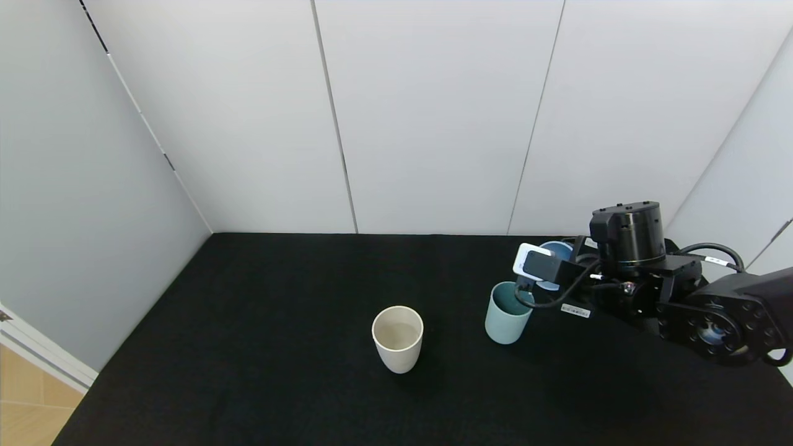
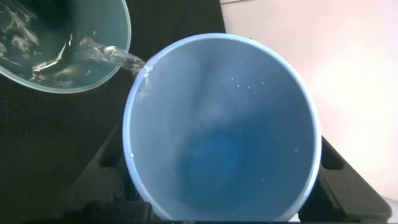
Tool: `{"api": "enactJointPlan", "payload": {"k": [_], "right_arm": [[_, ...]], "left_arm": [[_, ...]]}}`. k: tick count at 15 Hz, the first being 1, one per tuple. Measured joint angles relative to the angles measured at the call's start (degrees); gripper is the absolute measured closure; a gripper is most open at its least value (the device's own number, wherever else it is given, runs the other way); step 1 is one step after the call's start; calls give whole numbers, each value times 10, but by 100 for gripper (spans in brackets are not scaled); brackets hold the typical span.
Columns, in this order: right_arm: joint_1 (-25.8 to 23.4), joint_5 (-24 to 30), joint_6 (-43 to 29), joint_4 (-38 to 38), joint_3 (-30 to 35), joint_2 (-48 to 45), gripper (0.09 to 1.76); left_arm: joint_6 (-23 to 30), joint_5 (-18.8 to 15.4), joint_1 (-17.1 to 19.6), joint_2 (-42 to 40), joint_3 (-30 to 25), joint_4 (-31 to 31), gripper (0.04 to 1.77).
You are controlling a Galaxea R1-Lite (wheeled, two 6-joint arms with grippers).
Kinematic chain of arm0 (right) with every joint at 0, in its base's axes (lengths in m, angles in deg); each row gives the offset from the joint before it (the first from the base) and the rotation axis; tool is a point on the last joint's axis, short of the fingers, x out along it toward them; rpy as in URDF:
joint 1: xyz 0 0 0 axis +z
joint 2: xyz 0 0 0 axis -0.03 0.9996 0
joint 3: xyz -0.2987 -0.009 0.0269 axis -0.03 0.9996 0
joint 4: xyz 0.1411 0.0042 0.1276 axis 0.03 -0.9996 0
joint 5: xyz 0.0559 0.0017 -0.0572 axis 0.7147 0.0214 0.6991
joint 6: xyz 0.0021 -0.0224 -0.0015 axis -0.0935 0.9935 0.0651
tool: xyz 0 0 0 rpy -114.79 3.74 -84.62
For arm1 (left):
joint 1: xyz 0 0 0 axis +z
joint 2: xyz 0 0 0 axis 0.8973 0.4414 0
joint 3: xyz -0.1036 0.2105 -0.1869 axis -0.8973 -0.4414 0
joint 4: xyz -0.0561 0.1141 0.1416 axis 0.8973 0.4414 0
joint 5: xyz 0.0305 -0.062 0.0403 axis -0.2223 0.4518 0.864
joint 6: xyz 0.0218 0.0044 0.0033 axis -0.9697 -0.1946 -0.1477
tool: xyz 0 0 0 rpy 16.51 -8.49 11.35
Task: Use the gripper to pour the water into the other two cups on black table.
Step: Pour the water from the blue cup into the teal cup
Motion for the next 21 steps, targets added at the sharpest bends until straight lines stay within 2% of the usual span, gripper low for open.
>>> {"api": "enactJointPlan", "payload": {"k": [12,21], "right_arm": [[12,-33,57,1,-17,11,53],[14,-35,79,2,-18,13,53]], "left_arm": [[0,0,0,0,0,0,9],[0,0,0,0,1,0,9]]}}
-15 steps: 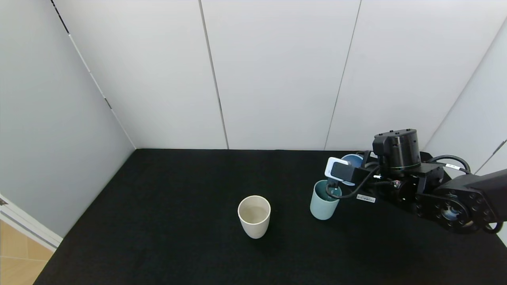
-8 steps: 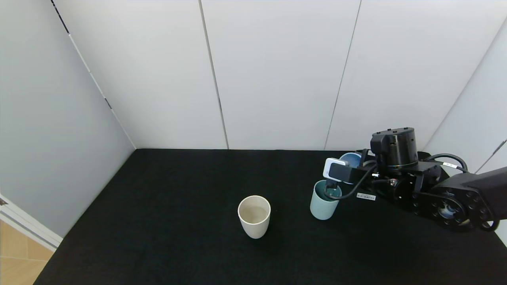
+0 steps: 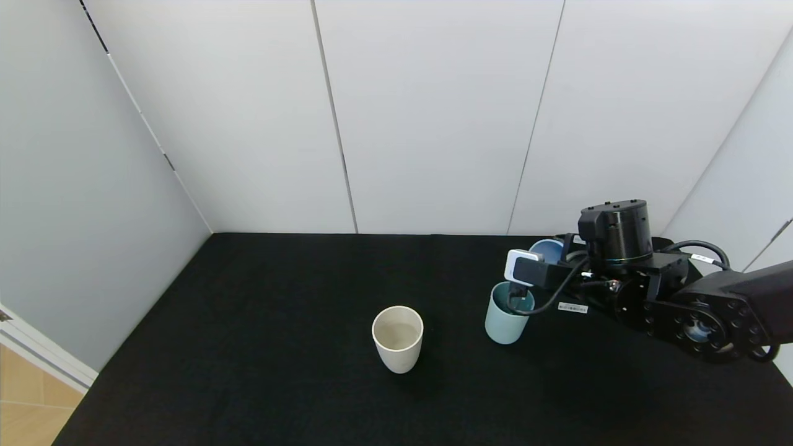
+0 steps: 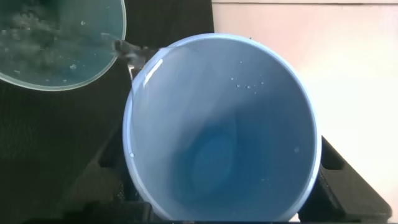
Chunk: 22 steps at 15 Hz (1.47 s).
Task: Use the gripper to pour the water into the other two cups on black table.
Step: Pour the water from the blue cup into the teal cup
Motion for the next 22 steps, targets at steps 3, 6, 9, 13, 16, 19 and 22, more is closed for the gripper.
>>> {"api": "enactJointPlan", "payload": {"k": [3,6,9,13,16,19,22], "right_arm": [[0,0,4,0,0,0,53],[0,0,9,1,0,0,53],[0,0,10,1,-1,0,53],[0,0,12,0,-1,0,53],[0,0,22,1,-1,-2,53],[2,0,23,1,-1,-2,53],[2,1,21,1,2,-2,53]], "left_arm": [[0,0,0,0,0,0,9],[0,0,0,0,-1,0,9],[0,0,0,0,-1,0,9],[0,0,0,0,-1,0,9],[0,0,0,0,-1,0,9],[0,0,0,0,-1,0,9],[0,0,0,0,-1,0,9]]}}
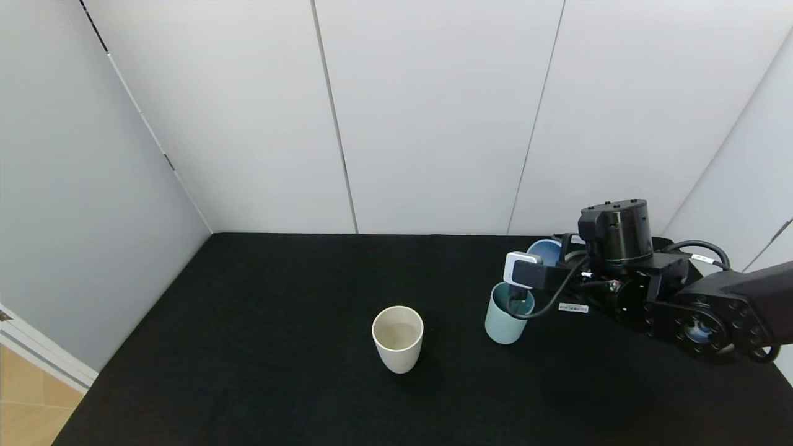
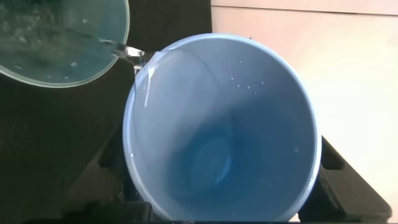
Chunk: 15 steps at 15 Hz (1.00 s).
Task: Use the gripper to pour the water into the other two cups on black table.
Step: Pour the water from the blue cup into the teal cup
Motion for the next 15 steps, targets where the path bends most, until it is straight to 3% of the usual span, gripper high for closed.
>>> {"api": "enactJointPlan", "payload": {"k": [4,11,15], "right_arm": [[-5,5,-30,1,7,0,53],[0,23,-160,-5,13,-10,53],[21,23,-205,-62,4,-32,53]], "left_arm": [[0,0,0,0,0,0,9],[0,0,0,0,0,0,9],[0,0,0,0,0,0,9]]}}
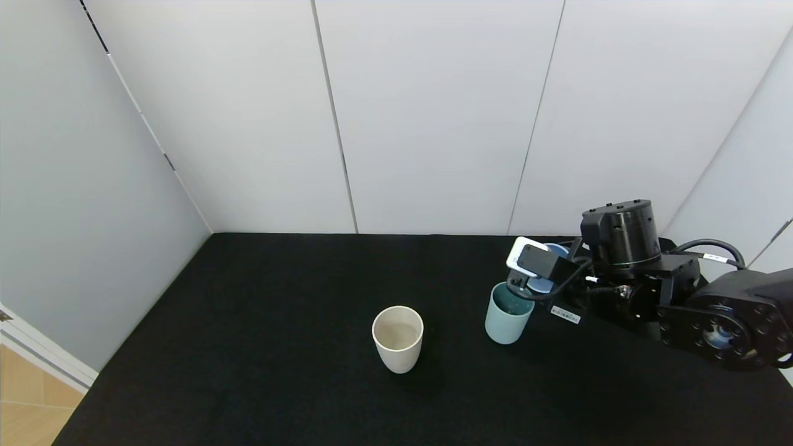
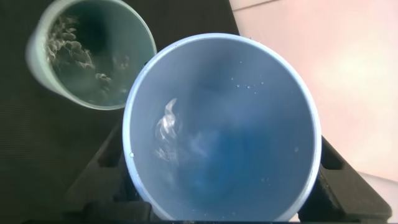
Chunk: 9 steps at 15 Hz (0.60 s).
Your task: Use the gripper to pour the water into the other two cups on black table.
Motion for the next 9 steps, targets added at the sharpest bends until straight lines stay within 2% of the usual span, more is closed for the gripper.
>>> {"api": "enactJointPlan", "payload": {"k": [9], "right_arm": [[68,35,-112,-131,-82,-54,53]], "left_arm": [[0,0,0,0,0,0,9]]}}
